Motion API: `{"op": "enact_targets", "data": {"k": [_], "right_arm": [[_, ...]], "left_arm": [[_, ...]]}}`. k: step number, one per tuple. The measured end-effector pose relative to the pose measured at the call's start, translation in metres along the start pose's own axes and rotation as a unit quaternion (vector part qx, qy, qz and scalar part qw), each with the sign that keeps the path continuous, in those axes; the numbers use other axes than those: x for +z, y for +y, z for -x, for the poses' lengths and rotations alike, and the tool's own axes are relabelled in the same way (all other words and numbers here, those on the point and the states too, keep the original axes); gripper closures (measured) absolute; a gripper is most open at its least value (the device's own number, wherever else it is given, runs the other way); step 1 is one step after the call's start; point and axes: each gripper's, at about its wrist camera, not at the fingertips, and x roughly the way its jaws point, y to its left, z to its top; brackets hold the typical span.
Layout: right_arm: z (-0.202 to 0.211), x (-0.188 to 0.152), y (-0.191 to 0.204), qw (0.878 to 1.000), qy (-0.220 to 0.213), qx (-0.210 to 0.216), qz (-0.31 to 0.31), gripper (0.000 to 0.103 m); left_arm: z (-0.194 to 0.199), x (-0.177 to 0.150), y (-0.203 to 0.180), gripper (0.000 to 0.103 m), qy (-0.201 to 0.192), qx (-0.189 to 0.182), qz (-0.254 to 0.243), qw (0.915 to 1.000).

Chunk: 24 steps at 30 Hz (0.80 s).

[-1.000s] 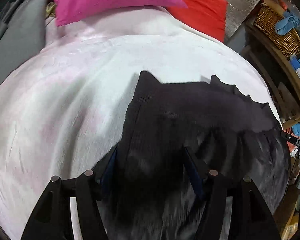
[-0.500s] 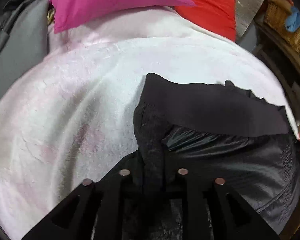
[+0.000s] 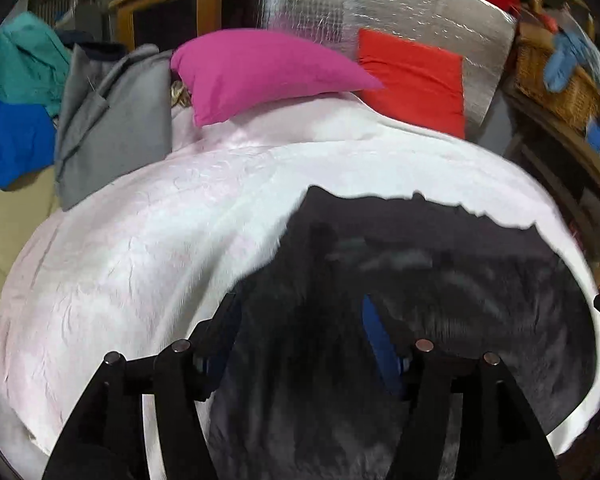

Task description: Fold large clothes

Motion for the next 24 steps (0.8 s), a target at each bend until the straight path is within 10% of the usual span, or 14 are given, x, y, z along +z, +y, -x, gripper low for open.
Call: {"op": "enact_targets", "data": {"k": [6,17,24], "right_arm": [[-0.034,-0.048,-0.007,0.998,0.058,-0.039,0.01,0.02],[-0.017,-0.031,-0.018,0.996,0.049,-0.074,-0.012,0.016],[0.01,-0.001,0.037,1.0,0.02,0.019,0.011,0.016]], "left_arm": [[-0.026,-0.05,-0.019,0.037,0.035,0.041,-0.025,0.9983],[-0.021,-0.047,-0.02,0.033,0.036,0.054,-0.035,0.9973],[-0.008,-0.041,-0.038,0.033,0.021,0.029,-0.025,0.999]]}}
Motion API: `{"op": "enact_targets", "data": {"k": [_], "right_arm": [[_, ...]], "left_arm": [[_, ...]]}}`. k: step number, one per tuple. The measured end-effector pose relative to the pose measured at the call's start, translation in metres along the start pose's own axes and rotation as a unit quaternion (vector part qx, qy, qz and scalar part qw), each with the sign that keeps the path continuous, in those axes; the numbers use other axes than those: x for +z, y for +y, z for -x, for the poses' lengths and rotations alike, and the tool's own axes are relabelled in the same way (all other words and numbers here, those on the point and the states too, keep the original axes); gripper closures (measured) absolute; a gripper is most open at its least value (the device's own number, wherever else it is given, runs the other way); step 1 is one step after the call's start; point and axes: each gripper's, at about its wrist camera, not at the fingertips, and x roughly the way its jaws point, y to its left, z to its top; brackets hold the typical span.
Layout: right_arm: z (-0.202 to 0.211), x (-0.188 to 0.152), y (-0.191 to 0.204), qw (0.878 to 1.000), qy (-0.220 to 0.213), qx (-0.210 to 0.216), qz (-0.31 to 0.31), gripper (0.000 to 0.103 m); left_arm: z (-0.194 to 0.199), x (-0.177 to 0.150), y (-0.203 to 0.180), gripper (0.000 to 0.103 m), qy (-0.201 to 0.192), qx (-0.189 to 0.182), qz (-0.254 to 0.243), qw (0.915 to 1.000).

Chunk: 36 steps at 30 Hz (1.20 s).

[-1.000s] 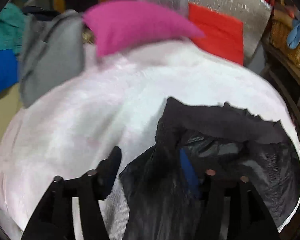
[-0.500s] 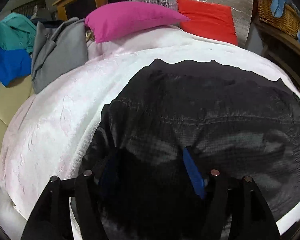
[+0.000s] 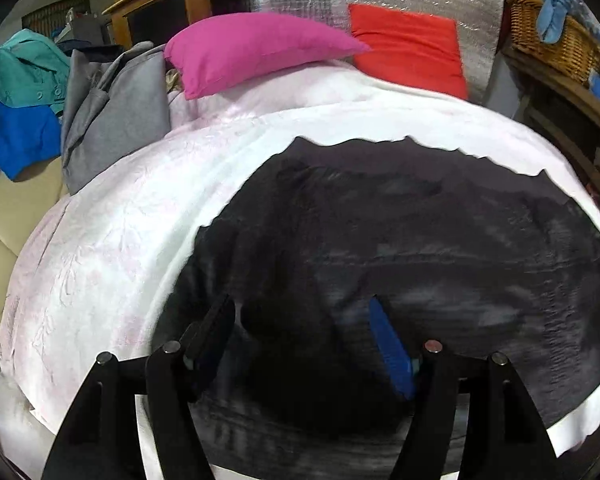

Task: Fold large clothes
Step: 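Lay the flattened bundle on the bed and open both tools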

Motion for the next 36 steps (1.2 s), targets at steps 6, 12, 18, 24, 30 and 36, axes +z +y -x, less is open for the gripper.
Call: {"op": "enact_targets", "data": {"k": [6,12,18,24,30,36], "right_arm": [[-0.057,-0.018,0.025,0.995,0.092,0.019,0.018,0.016],[-0.072,-0.021,0.033,0.992,0.119,-0.003,0.042,0.014],[-0.038,-0.01,0.036,0.996,0.088,-0.003,-0.002,0.017],[0.065,-0.013,0.053,0.997,-0.014,0.045,-0.055,0.011],[0.109,-0.071,0.088,0.996,-0.049,0.06,-0.052,0.008],[0.132,-0.129,0.106,0.996,-0.049,0.049,-0.052,0.006]], "left_arm": [[-0.005,-0.011,-0.033,0.032,0.002,-0.004,-0.044,0.999],[-0.026,-0.028,-0.063,0.03,-0.005,0.065,-0.132,0.9891],[0.005,-0.015,-0.039,0.03,0.015,0.008,-0.084,0.9964],[0.083,-0.027,-0.02,0.026,-0.046,-0.049,-0.025,0.9974],[0.142,-0.056,-0.017,0.015,-0.092,-0.053,-0.005,0.9944],[0.166,-0.081,-0.018,0.015,-0.092,-0.032,-0.014,0.9951]]}}
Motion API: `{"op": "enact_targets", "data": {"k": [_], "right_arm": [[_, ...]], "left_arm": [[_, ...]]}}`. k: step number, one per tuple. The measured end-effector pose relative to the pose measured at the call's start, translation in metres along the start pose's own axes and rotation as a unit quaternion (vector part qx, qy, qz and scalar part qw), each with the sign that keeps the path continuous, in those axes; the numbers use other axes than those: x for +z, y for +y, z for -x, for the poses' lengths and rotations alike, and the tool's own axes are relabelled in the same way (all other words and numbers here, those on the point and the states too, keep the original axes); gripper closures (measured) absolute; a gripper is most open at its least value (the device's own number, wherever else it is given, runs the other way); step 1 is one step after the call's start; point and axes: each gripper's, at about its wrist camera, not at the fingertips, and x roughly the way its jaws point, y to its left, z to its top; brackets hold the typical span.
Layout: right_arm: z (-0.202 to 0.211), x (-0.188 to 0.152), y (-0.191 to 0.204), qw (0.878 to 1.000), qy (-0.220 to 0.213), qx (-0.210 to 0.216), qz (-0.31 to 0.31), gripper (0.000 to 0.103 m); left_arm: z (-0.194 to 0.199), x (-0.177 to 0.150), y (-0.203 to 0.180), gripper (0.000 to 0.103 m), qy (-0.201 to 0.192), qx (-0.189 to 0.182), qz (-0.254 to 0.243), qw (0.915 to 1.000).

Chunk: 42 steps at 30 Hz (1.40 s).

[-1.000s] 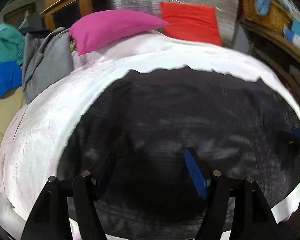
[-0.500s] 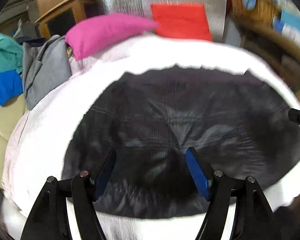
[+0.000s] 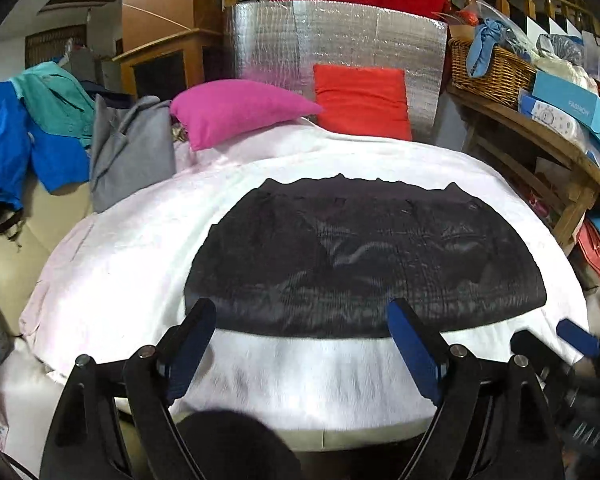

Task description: Fold large clothes

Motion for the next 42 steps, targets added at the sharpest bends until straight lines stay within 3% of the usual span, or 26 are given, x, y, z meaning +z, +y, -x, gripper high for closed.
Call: {"op": "enact_targets", "data": {"k": [9,15,30,42], "right_arm": [[0.055,-0.034,0.011,0.998,-0.045,-0.019,0.029,0.0],[0.059,-0.043,0.013,0.998,-0.045,-0.035,0.041,0.0],[0.065,-0.044,0.004,0.994,-0.057,-0.081,0.041,0.0],[0.072,-0.041,0.003,0.993,-0.067,-0.085,0.044,0.0]], "left_arm": [[0.046,-0.034,-0.007,0.015,-0.007,0.005,0.007,0.9999],[0.063,-0.04,-0.007,0.015,-0.023,0.003,0.008,0.9997],[0.057,-0.049,-0.012,0.012,-0.019,0.014,-0.007,0.9997],[0.06,-0.052,-0.012,0.005,-0.027,0.01,-0.005,0.9996]]}}
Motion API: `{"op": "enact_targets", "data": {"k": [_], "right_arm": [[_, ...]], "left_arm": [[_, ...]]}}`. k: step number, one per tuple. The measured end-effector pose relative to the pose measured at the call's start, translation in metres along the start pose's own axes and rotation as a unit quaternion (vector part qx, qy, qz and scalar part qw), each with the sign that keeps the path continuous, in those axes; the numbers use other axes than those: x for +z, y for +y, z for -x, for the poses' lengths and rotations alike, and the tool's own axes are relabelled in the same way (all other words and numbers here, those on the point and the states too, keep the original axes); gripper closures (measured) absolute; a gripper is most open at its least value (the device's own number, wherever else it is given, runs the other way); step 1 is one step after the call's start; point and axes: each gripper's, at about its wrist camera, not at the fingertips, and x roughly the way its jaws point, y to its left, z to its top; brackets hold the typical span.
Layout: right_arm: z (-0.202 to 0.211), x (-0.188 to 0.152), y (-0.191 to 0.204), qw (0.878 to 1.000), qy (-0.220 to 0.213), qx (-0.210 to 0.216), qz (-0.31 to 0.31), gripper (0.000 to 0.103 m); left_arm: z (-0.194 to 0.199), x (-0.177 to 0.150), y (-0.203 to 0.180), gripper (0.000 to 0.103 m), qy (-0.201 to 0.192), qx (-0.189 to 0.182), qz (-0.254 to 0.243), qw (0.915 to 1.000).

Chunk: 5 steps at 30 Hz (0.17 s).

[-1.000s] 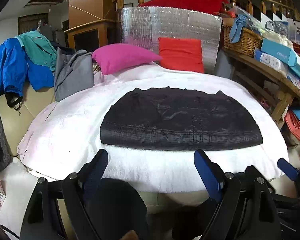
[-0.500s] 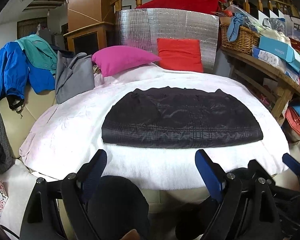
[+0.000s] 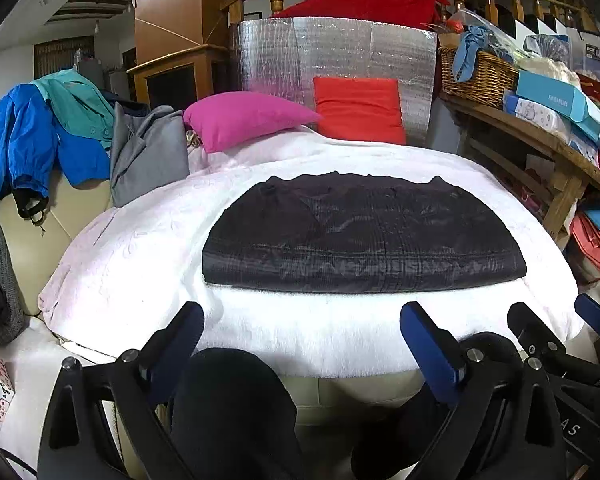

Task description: Fold large clothes

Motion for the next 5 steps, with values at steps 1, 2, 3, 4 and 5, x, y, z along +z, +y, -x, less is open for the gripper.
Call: {"op": "enact_targets", "data": {"k": [1,2,3,4,5], "right_arm": [[0.0002,0.0003,0.0002,1.0,-0.001,0.0,0.001,0.0],[0.0003,0.0007,0.0002,1.0,-0.001,-0.001,0.001,0.0],[0.0006,0.0005,0.0005,1.0,-0.002,-0.002,0.0,0.0],[0.0005,0.0006,0.0004,1.0,-0.002,-0.002,0.0,0.0],[0.0004,0.0007,0.0,1.0,-0.001,-0.003,0.0,0.0]], "left_arm": [[0.0007,-0.0002,0.0001,0.005,-0.002,-0.003,0.0,1.0],[0.0013,-0.0003,0.0003,0.005,-0.003,-0.006,0.001,1.0],[0.0015,0.0,0.0006,0.005,-0.004,-0.007,0.003,1.0],[0.0011,0.0006,0.0011,0.005,-0.003,-0.007,0.003,1.0],[0.0009,0.0009,0.0014,0.005,-0.003,-0.006,0.004,1.0]]}}
